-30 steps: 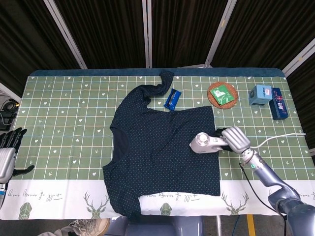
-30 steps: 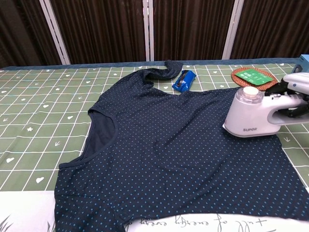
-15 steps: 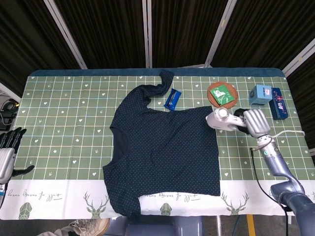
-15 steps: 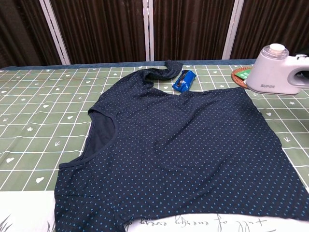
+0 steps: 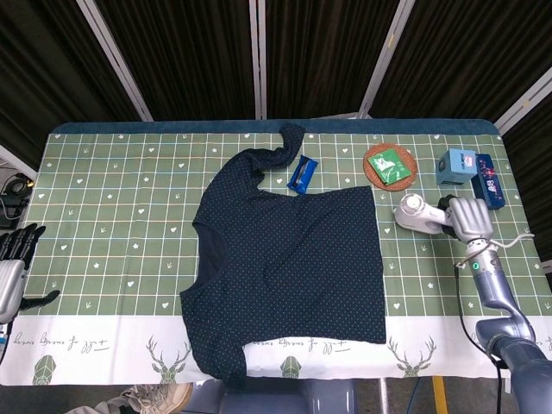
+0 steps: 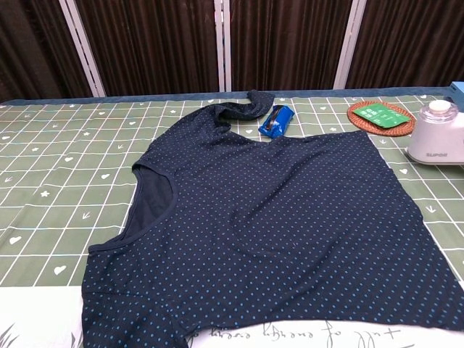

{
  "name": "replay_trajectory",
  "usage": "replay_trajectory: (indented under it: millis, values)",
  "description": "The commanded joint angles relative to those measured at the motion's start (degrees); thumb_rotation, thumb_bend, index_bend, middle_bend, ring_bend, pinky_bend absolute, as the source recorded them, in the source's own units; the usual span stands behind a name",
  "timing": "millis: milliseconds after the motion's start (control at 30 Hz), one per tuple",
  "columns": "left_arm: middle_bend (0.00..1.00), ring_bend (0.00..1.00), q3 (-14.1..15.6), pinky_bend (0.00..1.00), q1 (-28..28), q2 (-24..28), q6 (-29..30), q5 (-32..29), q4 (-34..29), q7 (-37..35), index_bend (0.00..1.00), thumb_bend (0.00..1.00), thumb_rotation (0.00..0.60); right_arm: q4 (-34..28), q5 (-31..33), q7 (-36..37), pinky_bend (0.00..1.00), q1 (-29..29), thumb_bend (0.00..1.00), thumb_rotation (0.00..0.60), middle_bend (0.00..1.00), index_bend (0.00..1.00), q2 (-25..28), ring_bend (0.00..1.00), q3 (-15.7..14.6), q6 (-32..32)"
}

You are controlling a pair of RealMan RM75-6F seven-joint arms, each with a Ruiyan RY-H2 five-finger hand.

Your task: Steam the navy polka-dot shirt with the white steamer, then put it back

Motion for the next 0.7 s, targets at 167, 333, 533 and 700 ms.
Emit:
replay_trajectory:
  millis: [167,333,533,700]
  values:
    - [0.00,0.00,0.02,0.00,0.03,0.13,0.02,0.18,-0.07,-0.24,0.00,0.00,0.600,-3.68,1.03,-2.46,0.21,0.03,0.07,0.600,0.02,0.02,1.95,0.01,0.73,-2.76]
    - [0.00,0.00,0.04,0.00,0.13,0.31,0.17,0.45,-0.23,-0.59,0.00,0.00,0.600,-8.48,1.39,-3.98,0.17,-0.66,0.03,0.600,0.00,0.00,4.21,0.00,1.48,-1.03]
    - [0.00,0.00,0.09,0.00,0.21,0.58,0.27,0.79,-0.48,-1.04,0.00,0.00,0.600,-14.18,1.01,-5.54,0.13,-1.72,0.01,0.600,0.00,0.00,7.20,0.00,1.92,2.49]
    - [0.00,0.00,0.22,0.00,0.48,1.19,0.81,1.75,-1.00,-1.89,0.00,0.00,0.600,-26.37,0.32,-8.79,0.03,-4.36,0.00,0.600,0.00,0.00,14.19,0.00,2.21,8.23]
